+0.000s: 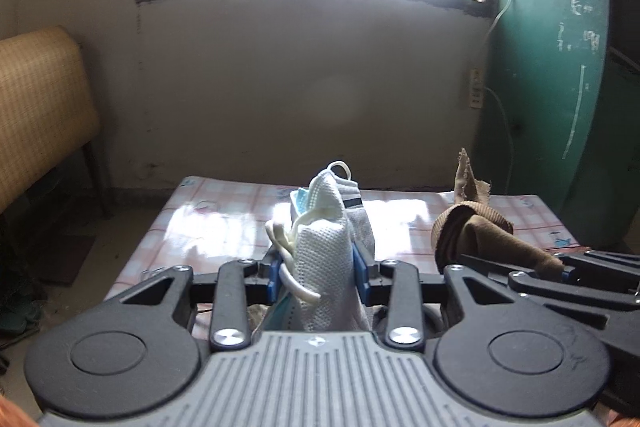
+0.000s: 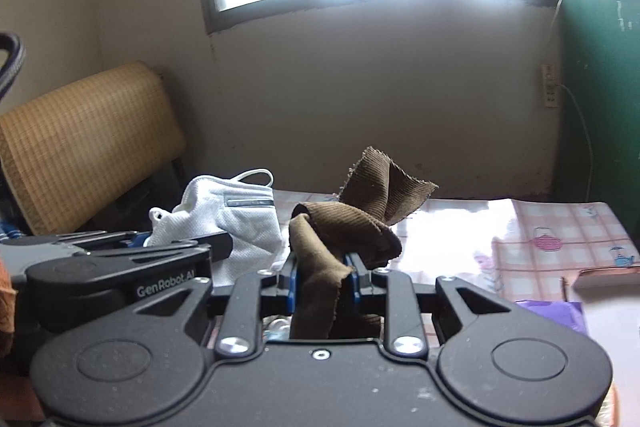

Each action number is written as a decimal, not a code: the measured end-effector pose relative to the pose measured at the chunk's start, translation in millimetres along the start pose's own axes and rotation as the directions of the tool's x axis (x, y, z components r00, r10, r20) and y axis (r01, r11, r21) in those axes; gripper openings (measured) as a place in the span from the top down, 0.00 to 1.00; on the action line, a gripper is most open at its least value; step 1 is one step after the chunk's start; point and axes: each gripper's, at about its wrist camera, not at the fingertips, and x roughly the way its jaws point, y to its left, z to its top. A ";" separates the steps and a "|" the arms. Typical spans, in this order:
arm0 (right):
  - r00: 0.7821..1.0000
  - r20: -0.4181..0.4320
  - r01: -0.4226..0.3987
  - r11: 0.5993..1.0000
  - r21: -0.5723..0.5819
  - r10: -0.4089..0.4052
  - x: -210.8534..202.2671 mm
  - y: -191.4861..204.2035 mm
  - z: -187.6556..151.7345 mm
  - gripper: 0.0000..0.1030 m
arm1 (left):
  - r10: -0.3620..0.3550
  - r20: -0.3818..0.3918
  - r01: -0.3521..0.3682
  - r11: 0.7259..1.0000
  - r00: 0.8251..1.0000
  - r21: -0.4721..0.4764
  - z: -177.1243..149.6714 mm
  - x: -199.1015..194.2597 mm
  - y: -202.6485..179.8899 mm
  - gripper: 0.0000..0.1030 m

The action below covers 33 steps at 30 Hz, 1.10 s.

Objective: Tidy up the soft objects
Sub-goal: 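Carry the white mask and brown cloth over to the cardboard box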

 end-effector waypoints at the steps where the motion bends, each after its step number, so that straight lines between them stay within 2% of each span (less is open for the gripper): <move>1: 1.000 0.003 0.007 1.000 0.004 -0.007 -1.9 -3.7 -0.5 0.72 | -0.008 0.001 0.008 1.000 1.000 0.004 -0.2 0.8 -6.1 0.65; 17: 0.994 0.013 0.110 0.990 0.093 -0.111 -37.5 -77.9 -14.4 0.72 | -0.123 -0.028 0.125 0.989 0.992 0.078 -14.8 5.8 -75.9 0.65; 33: 0.984 -0.011 0.177 0.972 0.152 -0.177 -72.1 -129.2 -50.9 0.72 | -0.180 -0.075 0.188 0.976 0.981 0.111 -47.1 1.6 -124.6 0.65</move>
